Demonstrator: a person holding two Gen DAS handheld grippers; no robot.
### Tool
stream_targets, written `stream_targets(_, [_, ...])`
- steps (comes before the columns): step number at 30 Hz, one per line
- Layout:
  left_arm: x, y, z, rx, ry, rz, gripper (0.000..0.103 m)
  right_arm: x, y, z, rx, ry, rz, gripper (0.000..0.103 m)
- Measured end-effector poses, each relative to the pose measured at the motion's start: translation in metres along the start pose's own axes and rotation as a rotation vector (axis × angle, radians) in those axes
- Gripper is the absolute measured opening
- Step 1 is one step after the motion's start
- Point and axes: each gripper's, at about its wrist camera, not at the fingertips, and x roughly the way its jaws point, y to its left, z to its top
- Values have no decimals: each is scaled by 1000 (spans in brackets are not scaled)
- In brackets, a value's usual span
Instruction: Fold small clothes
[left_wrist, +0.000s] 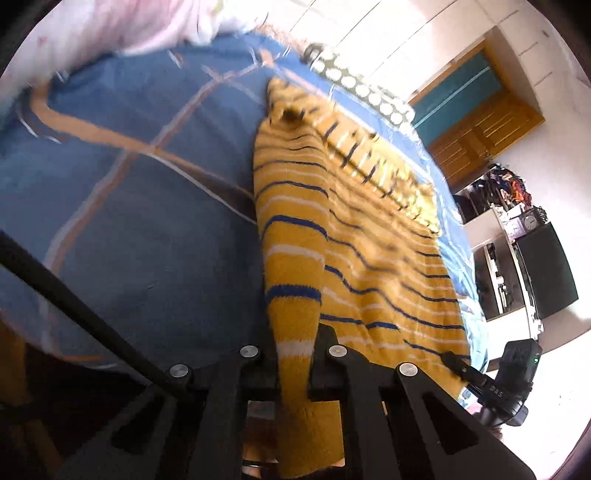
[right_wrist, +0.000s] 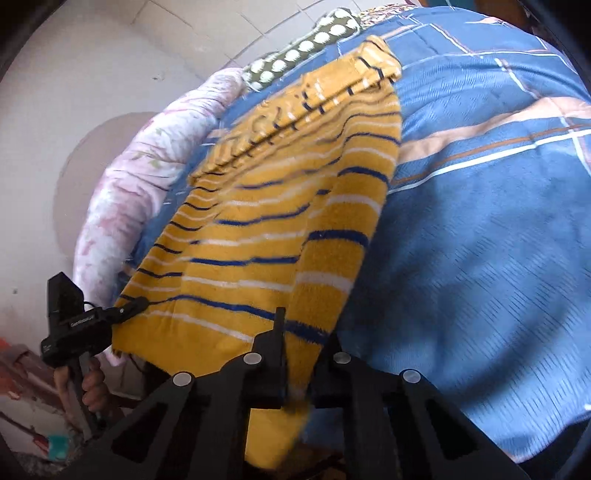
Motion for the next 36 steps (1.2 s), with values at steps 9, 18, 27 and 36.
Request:
stream_targets(9, [-5, 2, -48, 67, 46, 80, 7, -22, 0, -43, -38, 69, 13, 8])
stream_targets(18, [-4, -59, 45, 209, -86, 90, 8, -25, 41, 51, -189, -46, -7, 8])
stream_targets(27, [99, -101, 196, 117, -61, 200, 8, 27, 50, 198, -147, -186, -111, 9])
stream_targets(36, [168, -84, 238, 59, 35, 201, 15, 107, -9, 256, 11, -86, -181, 17])
